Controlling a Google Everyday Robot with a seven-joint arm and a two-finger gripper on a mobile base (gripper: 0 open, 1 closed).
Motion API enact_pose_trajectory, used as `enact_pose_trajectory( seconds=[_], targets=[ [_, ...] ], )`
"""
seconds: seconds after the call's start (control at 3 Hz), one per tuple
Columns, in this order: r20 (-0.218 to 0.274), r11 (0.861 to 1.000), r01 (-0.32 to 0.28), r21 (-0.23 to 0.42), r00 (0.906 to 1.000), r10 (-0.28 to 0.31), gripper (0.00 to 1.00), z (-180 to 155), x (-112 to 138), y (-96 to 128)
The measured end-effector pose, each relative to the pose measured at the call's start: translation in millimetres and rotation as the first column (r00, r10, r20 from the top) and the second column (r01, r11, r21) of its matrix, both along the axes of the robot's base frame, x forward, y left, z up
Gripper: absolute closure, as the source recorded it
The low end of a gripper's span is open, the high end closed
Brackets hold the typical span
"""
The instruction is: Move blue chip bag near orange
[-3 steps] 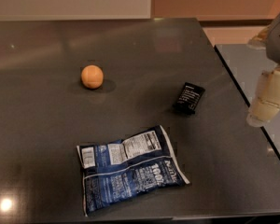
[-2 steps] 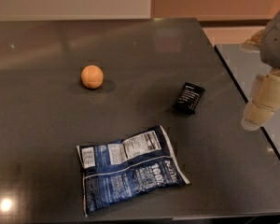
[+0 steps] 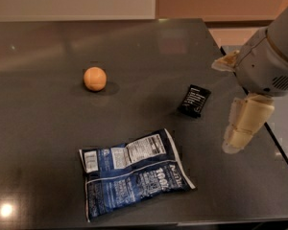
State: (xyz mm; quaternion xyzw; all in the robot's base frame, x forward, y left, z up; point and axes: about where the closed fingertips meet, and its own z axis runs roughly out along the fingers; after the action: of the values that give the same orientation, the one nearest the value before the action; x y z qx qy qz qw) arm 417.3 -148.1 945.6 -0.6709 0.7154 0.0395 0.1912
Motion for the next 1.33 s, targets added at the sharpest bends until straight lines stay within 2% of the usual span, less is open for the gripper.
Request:
enact_pose_trajectory(
  seconds=[0.33,0.67,1.0,1.33],
  targets=[
    [-0.027,0.994,-0.108,0.009,0.9938,0.108,0.0,-25,-18,34],
    [-0.062,0.983,-0.186,0.004,0.9806,0.186,0.0,-49,-34,58],
    [-0.104,0.968,-0.251,-0.015,0.9631,0.248,0.0,-80,-43,79],
    [-0.111,0.957,-0.289,-0.018,0.952,0.285,0.0,-102,-44,96]
  ],
)
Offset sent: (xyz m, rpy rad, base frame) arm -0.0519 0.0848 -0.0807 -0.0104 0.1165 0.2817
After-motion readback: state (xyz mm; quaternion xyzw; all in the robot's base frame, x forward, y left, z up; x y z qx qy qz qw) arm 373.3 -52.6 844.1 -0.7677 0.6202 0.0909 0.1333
